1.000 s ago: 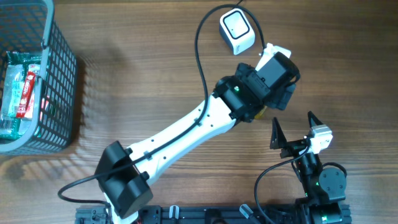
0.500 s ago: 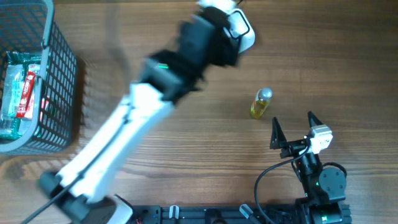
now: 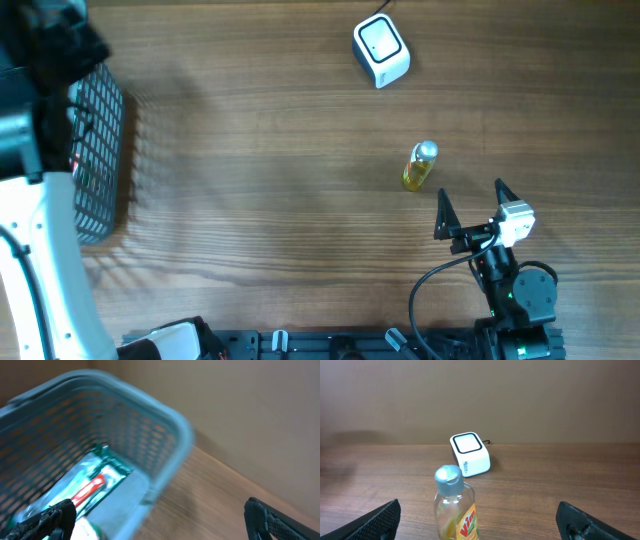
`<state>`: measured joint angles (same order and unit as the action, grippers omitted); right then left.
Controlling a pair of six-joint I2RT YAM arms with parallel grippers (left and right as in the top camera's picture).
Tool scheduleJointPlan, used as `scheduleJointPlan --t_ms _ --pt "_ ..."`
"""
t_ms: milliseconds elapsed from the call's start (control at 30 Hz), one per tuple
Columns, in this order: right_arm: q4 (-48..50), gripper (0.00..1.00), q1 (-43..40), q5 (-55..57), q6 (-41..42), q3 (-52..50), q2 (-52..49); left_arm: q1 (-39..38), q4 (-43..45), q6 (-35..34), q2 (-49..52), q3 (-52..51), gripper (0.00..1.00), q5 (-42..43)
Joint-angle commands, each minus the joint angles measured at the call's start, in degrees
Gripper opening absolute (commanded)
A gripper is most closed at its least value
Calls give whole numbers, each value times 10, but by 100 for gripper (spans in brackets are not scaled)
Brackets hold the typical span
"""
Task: Scan the item barcode
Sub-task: 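Move left gripper back over the basket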
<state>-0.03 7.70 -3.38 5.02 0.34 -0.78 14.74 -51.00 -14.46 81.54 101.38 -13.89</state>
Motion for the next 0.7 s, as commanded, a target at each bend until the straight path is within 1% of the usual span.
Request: scheduleJointPlan --t_ms 0,133,233,600,667 --pt "1 100 -1 5 -4 0 3 59 -7 -79 -7 9 100 -1" --pt "1 100 -1 5 -4 0 3 93 -25 -90 -3 9 100 -1" --pt "1 100 -1 5 -4 0 3 111 -42 -115 10 9 100 -1" --pt "1 100 -1 5 -4 0 3 131 -87 -115 66 9 100 -1" --pt "1 100 -1 5 -4 0 3 131 -97 -105 75 9 100 -1"
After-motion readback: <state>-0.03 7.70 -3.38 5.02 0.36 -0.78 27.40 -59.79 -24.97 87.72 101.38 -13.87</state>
